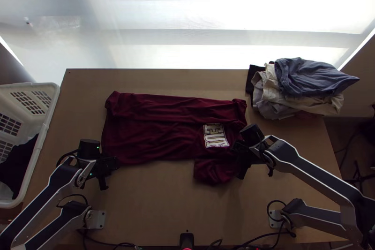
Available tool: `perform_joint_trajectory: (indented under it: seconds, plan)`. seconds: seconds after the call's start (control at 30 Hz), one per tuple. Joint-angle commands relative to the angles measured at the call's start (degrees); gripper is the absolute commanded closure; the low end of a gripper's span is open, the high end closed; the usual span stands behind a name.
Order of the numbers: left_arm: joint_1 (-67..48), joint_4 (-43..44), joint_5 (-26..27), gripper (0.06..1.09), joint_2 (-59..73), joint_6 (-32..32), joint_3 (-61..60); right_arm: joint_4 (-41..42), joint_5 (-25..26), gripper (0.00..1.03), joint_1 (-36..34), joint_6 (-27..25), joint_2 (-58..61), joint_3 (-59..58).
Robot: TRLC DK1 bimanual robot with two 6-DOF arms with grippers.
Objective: Fold the t-shirt
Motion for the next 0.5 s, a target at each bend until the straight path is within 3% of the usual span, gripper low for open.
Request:
perform_joint_trajectory:
  seconds: [0.0,0.47]
  plan:
    - [0.65,0.06,0.05,1.05,0.69,0.4,0.36,0.01,-0.02,1.0,0.84,0.04,-0.31,0.25]
    - [2.06,-16.64,1.72,1.05,-9.86,0.31,5.11,-5.7,-1.87,1.0,2.24,2.06,-6.28,-1.94]
